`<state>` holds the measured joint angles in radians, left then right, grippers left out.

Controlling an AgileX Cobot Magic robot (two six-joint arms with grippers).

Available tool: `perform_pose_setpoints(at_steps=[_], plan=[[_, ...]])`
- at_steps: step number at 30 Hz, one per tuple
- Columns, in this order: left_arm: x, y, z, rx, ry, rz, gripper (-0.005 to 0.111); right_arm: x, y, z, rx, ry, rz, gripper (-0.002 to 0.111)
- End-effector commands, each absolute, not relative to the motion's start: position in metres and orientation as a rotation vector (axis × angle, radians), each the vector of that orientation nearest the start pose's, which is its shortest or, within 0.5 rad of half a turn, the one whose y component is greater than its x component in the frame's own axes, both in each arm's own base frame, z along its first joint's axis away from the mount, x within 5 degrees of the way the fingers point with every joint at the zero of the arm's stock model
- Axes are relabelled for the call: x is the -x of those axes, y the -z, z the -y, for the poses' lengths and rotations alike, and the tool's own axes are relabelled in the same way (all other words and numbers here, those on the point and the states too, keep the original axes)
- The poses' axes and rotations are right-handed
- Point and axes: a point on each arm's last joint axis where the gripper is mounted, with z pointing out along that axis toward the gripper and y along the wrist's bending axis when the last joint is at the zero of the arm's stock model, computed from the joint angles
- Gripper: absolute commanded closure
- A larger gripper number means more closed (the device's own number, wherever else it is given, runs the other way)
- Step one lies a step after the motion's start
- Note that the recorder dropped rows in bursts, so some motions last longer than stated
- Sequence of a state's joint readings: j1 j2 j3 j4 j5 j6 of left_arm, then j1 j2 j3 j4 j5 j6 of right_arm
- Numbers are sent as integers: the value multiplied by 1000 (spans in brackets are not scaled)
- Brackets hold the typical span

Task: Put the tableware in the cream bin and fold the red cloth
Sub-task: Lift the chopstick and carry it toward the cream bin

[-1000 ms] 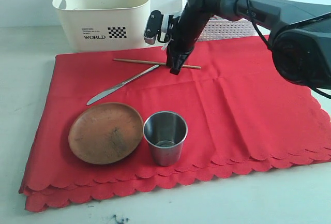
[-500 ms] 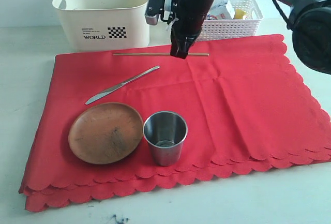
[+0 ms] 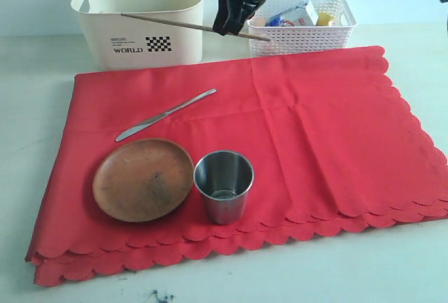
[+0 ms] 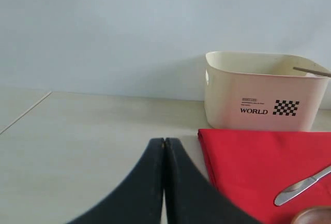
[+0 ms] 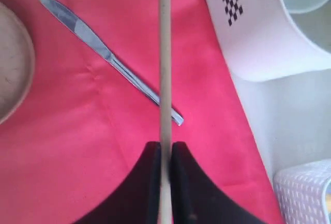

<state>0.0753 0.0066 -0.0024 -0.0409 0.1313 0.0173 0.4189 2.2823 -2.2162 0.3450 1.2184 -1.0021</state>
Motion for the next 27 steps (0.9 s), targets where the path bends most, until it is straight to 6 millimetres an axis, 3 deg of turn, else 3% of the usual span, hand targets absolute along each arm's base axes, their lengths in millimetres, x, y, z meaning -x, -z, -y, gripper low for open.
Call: perform_pose_setpoints(at_steps=[1, 6, 10, 16, 27], plan=[[-56, -202, -3, 66, -34, -1610, 104, -419, -279, -247, 1743, -324, -1995, 108], [-56, -202, -3, 66, -34, -1610, 104, -381, -290, -297, 1864, -358, -1869, 108], [-56, -202, -3, 66, -34, -1610, 104, -373, -294, -334, 1785, -283, -1712, 108], [-56, -202, -3, 66, -34, -1610, 104, -394, -292, -361, 1442, -229, -1588, 108], [-56, -202, -3, 66, -34, -1610, 104, -437, -261, -370, 1027, -168, -1463, 108]])
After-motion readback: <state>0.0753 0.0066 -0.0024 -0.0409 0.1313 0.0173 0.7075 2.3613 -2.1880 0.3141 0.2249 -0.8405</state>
